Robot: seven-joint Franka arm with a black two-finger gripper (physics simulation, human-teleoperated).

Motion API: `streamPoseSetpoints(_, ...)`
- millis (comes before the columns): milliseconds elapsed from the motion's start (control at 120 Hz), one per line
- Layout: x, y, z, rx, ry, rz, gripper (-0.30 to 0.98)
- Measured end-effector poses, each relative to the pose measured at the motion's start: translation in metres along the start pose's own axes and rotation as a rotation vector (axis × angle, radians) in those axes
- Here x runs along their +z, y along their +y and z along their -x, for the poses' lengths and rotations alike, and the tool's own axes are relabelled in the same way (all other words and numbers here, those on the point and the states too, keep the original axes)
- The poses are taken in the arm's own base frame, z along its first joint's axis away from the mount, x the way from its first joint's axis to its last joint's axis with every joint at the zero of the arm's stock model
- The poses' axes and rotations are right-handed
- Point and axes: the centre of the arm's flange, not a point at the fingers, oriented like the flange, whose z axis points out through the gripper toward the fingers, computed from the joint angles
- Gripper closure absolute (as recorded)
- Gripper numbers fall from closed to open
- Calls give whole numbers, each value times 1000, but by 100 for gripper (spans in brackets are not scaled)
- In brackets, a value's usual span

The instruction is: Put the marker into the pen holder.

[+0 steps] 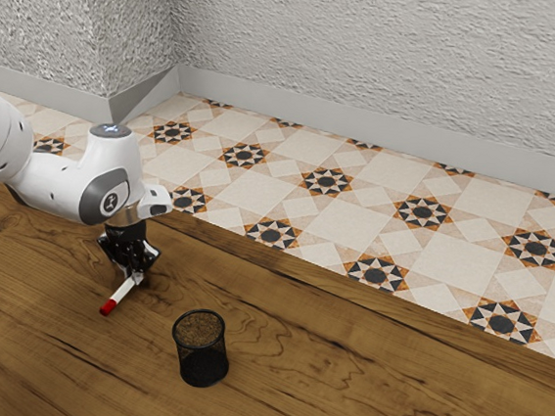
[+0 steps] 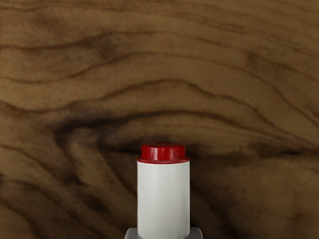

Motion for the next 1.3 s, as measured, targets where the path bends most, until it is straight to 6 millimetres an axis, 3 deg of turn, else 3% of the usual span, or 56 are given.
streamPoseSetpoints(150,-8,-1,-1,-7,14,-4,74)
streamPoseSetpoints(325,-71,6,-1,-3,79,-8,75)
streamPoseSetpoints(575,-155,80,15,116,144,-6,75)
streamPoseSetpoints(658,-172,101,23,150,152,-3,74)
streamPoseSetpoints(833,-185,140,36,217,153,6,74)
streamPoseSetpoints(933,-179,159,62,257,159,16,73)
streamPoseSetpoints(983,-187,167,73,274,187,23,73)
streamPoseSetpoints(1067,-200,171,81,285,236,33,73)
streamPoseSetpoints(1175,-199,171,88,297,283,45,72)
streamPoseSetpoints(1300,-194,188,101,315,319,90,71)
